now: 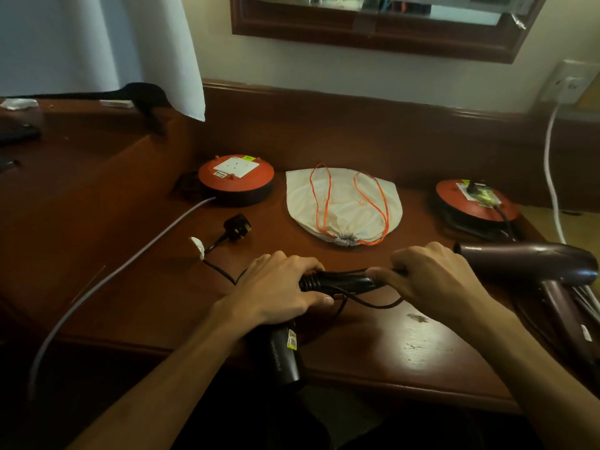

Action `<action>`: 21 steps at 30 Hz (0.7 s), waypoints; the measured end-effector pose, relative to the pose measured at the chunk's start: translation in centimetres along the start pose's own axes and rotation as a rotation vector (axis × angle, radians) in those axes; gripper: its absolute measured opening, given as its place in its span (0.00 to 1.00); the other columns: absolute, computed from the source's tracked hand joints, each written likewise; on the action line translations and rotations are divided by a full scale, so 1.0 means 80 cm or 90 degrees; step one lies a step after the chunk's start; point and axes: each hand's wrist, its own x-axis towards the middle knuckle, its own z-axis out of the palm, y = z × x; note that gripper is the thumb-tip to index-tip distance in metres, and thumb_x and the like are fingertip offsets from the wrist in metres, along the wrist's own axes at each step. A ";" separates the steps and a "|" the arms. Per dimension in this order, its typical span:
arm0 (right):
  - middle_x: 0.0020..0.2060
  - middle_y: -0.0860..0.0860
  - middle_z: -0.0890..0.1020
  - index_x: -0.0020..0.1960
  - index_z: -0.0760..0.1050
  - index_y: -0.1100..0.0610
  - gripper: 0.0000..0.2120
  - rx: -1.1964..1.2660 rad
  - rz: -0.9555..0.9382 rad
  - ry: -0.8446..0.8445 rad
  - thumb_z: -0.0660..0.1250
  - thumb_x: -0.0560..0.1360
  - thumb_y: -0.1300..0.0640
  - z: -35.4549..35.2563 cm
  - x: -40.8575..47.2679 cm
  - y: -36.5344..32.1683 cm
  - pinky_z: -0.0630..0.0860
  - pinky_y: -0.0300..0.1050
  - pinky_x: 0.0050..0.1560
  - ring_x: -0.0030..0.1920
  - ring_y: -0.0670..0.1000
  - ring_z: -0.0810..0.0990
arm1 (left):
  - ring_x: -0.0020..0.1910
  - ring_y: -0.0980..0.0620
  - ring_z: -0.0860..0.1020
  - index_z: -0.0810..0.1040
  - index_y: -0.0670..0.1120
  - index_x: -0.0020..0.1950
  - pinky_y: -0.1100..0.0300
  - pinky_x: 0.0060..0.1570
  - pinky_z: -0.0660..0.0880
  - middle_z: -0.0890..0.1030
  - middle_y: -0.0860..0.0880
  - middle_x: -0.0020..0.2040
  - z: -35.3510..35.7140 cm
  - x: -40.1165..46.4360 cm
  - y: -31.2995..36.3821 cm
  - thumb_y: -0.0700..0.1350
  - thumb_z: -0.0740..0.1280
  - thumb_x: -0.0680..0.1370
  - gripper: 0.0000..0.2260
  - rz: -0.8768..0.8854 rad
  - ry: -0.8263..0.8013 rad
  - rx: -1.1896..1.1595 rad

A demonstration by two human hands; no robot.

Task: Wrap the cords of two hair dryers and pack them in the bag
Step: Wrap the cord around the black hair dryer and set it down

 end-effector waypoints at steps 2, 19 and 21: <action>0.24 0.47 0.74 0.30 0.71 0.53 0.31 0.009 0.021 0.055 0.55 0.70 0.25 0.007 -0.001 0.008 0.79 0.52 0.30 0.25 0.50 0.75 | 0.54 0.49 0.80 0.75 0.60 0.71 0.53 0.57 0.72 0.84 0.53 0.50 0.001 -0.002 0.002 0.69 0.68 0.74 0.27 0.005 -0.002 0.008; 0.49 0.43 0.83 0.53 0.79 0.47 0.09 0.389 -0.139 -0.253 0.60 0.84 0.49 0.081 -0.060 -0.051 0.77 0.54 0.53 0.50 0.45 0.79 | 0.50 0.52 0.83 0.81 0.67 0.58 0.44 0.60 0.77 0.85 0.51 0.47 -0.022 0.014 -0.048 0.59 0.78 0.66 0.22 0.019 -0.129 -0.235; 0.51 0.40 0.82 0.53 0.79 0.40 0.09 0.399 -0.127 -0.246 0.61 0.83 0.50 0.084 -0.059 -0.051 0.78 0.50 0.55 0.52 0.43 0.79 | 0.53 0.50 0.82 0.81 0.66 0.59 0.42 0.62 0.76 0.85 0.51 0.50 -0.025 0.012 -0.046 0.58 0.77 0.66 0.22 0.033 -0.143 -0.247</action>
